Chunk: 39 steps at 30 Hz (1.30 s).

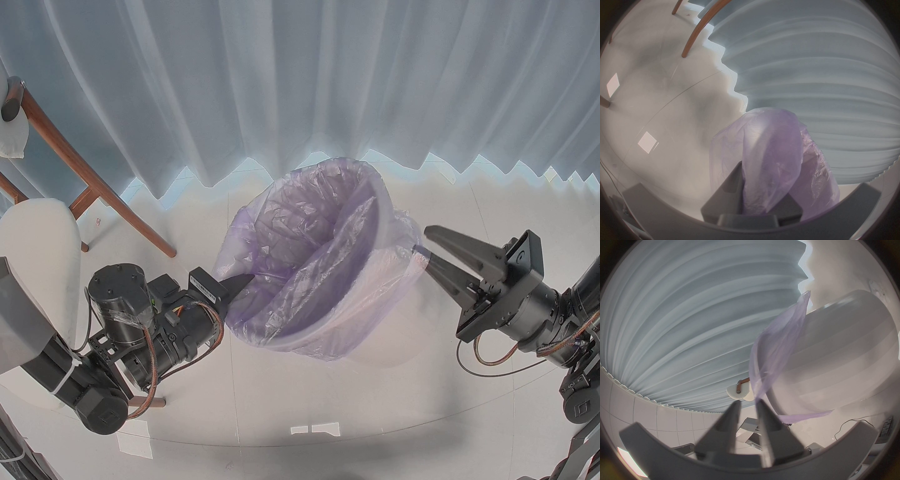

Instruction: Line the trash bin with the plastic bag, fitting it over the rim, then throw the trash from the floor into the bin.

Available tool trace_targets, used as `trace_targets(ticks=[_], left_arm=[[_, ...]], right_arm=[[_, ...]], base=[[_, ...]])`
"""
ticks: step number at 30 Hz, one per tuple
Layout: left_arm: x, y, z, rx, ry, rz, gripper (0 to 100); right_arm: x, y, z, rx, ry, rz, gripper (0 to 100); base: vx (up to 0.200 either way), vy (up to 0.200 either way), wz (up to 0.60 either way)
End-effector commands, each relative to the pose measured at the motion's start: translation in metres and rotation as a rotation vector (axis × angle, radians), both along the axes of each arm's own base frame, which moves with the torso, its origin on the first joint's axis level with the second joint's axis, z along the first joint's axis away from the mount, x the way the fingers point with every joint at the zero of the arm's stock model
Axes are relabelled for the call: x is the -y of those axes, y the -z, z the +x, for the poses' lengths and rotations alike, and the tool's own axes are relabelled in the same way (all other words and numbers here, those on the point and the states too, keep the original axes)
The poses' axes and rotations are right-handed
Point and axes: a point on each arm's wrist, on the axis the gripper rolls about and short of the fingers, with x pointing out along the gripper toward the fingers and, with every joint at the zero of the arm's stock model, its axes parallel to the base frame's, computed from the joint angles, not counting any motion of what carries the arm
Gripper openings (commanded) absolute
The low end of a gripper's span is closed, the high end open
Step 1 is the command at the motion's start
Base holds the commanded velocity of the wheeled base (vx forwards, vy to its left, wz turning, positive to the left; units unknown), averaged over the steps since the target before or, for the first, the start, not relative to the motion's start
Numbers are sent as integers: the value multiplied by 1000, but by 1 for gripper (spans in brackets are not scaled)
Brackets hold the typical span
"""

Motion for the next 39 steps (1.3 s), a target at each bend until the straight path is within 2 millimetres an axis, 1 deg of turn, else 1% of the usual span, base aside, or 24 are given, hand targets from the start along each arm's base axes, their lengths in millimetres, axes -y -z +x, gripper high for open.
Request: trace_targets(ticks=[1,5,6,10,16,25,31,39], left_arm=[[0,-2,0,5,0,-3,0],[0,-3,-1,9,0,-6,0],[-1,-4,-1,13,-1,-8,0],[-5,-12,-7,30,2,-18,0],[-9,-17,-13,40,2,-26,0],[-13,-20,-21,47,9,-32,0],[-13,-21,-22,48,11,-35,0],[-14,-24,-24,59,11,-41,0]], right_arm=[[1,5,-2,-20,-2,-10,0],[5,14,-4,-56,6,-38,0],[7,20,-5,-72,14,-54,0],[17,27,-3,-99,56,-70,0],[23,27,0,-101,89,-69,0],[30,36,-3,-125,111,-95,0],[31,39,-5,-126,113,-107,0],[35,39,-2,-129,136,-106,0]], base=[[0,0,0],[0,0,0],[0,0,0],[0,0,0],[0,0,0],[0,0,0],[0,0,0],[0,0,0]])
